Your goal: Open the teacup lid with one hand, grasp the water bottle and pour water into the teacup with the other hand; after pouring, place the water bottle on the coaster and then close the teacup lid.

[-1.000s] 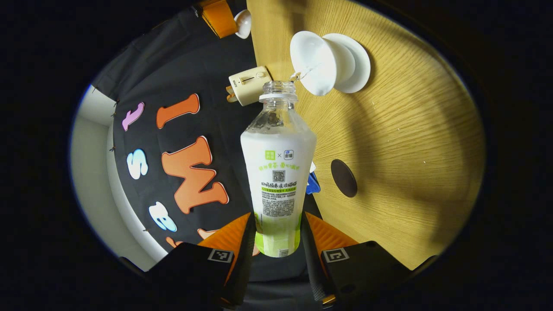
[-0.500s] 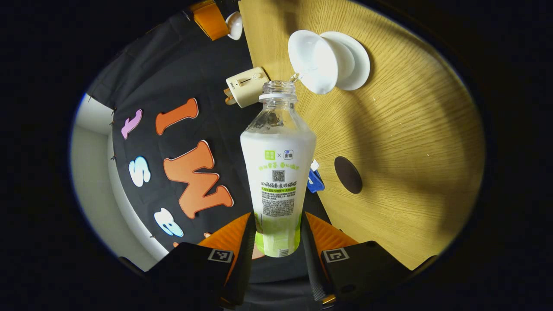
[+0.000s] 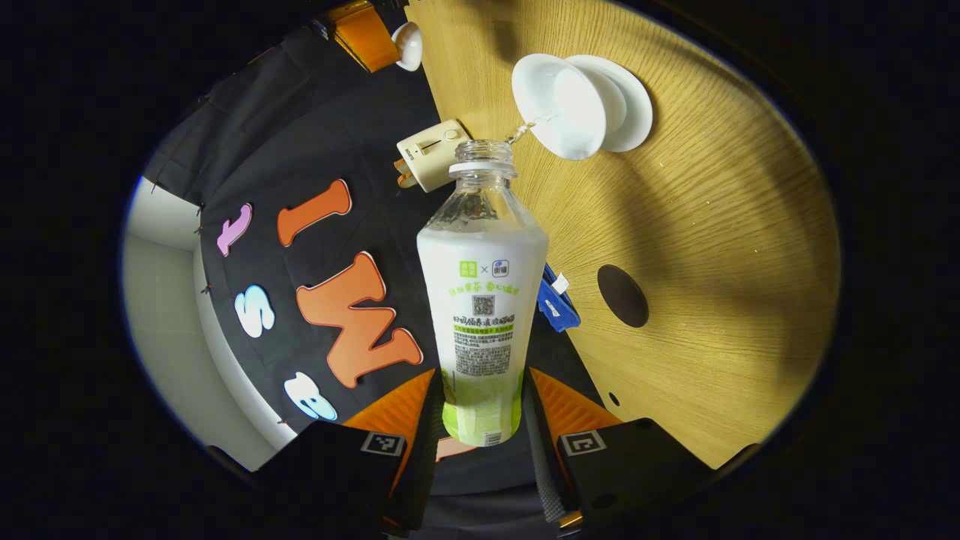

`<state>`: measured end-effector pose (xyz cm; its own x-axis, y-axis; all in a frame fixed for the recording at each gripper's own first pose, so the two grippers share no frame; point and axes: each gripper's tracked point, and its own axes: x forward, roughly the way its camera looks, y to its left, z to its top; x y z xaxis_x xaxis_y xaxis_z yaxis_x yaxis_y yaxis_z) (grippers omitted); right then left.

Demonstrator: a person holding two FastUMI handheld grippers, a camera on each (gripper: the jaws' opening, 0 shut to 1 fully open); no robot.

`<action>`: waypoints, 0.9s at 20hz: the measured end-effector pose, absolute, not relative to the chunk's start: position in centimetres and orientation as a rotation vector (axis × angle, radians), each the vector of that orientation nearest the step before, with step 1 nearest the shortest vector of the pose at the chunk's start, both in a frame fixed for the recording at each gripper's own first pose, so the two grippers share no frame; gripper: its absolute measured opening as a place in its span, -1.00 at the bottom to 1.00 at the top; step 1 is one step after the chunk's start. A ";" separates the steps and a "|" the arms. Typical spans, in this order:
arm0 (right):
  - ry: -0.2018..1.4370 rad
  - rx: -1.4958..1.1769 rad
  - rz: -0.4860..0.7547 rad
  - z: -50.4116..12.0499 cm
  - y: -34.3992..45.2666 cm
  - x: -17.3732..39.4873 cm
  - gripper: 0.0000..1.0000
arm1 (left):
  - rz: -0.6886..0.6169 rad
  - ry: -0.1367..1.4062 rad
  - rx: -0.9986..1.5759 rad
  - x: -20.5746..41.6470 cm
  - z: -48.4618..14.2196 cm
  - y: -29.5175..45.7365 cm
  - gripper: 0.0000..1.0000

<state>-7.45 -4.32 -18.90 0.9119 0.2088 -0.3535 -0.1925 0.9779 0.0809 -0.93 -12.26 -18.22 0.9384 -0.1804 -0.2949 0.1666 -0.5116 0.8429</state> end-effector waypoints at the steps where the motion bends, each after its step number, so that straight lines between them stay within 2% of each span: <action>1: 0.372 0.048 0.205 -18.9 -4.3 -7.5 -0.60 | -0.425 -0.014 2.067 -0.8 -18.0 -12.4 0.17; 4: 0.366 0.056 0.217 -18.8 -3.9 -7.6 -0.60 | -0.423 -0.031 2.081 -0.8 -17.4 -12.8 0.22; 5: 0.365 0.053 0.217 -18.7 -4.0 -7.6 -0.60 | -0.421 -0.034 2.086 -0.7 -17.2 -12.9 0.17; 13: 0.355 0.061 0.223 -18.3 -3.8 -7.3 -0.59 | -0.402 -0.069 2.120 -0.3 -15.4 -13.2 0.17; 15: 0.364 0.063 0.228 -18.6 -3.5 -7.3 -0.59 | -0.425 -0.078 2.121 -0.4 -16.1 -13.7 0.22; 18: 0.368 0.054 0.233 -18.7 -3.2 -7.4 -0.58 | -0.447 -0.078 2.126 -0.5 -17.1 -14.2 0.15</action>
<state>-7.40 -3.17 -18.72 0.9066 0.2355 -0.3502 -0.2158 0.9718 0.0949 -0.51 -14.24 -17.12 0.9318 -0.2242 -0.2854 0.1143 -0.5651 0.8171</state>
